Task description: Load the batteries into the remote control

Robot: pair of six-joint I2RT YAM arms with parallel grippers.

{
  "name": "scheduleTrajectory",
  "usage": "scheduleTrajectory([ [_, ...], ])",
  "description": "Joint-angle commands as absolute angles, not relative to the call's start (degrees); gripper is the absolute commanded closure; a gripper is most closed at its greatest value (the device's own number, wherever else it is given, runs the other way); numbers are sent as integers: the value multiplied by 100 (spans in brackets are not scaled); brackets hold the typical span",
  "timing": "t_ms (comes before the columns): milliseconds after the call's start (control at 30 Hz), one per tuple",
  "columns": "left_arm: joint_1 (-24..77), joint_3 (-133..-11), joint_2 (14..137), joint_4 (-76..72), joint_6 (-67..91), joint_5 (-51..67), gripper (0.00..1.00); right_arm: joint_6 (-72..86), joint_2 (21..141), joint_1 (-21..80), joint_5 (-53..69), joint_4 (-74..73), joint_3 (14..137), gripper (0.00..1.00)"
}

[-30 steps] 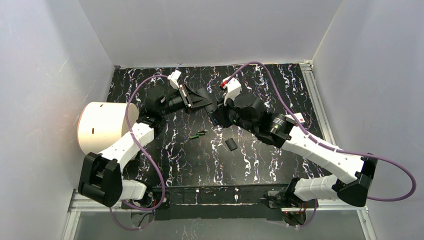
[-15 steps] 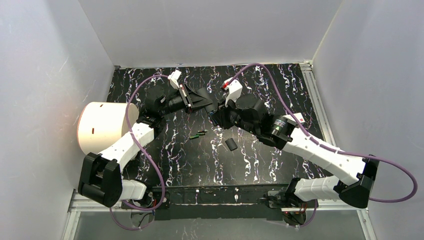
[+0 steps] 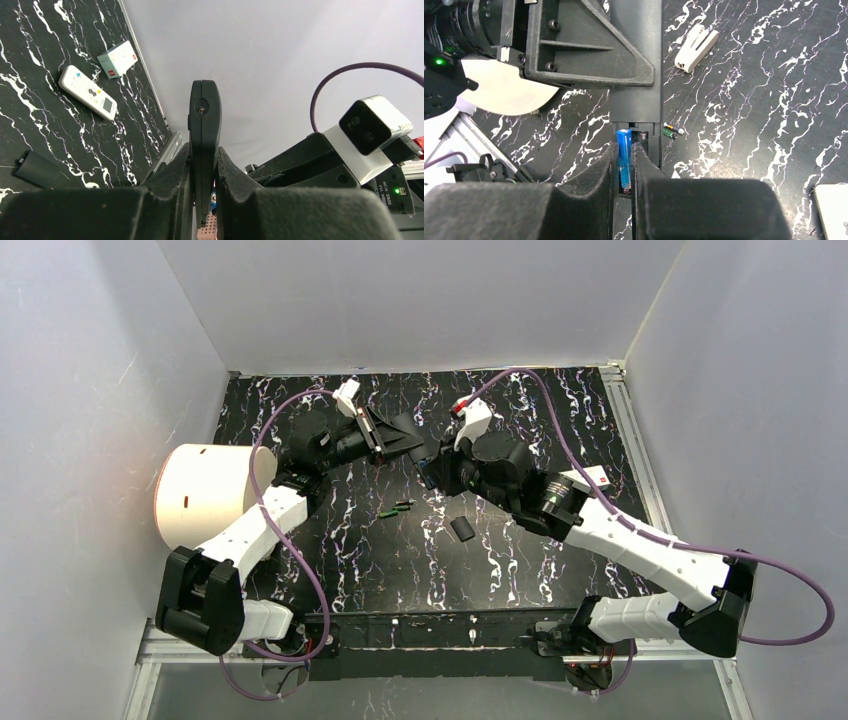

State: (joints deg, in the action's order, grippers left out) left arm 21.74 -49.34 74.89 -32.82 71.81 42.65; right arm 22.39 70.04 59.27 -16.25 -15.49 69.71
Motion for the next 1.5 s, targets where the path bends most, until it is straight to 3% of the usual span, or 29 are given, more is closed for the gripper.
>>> scheduleTrajectory([
  [0,2189,-5115,7102,-3594,7421,4238,100,2699,6936,5949,-1851,-1307,6721,88],
  [300,2188,-5135,7090,-3595,7618,4001,100,2379,6724,5950,-1498,-1225,6393,88],
  [500,2176,-5250,7081,-3600,7697,3777,100,2023,6550,5947,-1392,-1366,6141,99],
  [1467,2129,-5377,6759,-4223,7449,3874,100,2593,6834,5950,-1301,-1313,5221,99],
])
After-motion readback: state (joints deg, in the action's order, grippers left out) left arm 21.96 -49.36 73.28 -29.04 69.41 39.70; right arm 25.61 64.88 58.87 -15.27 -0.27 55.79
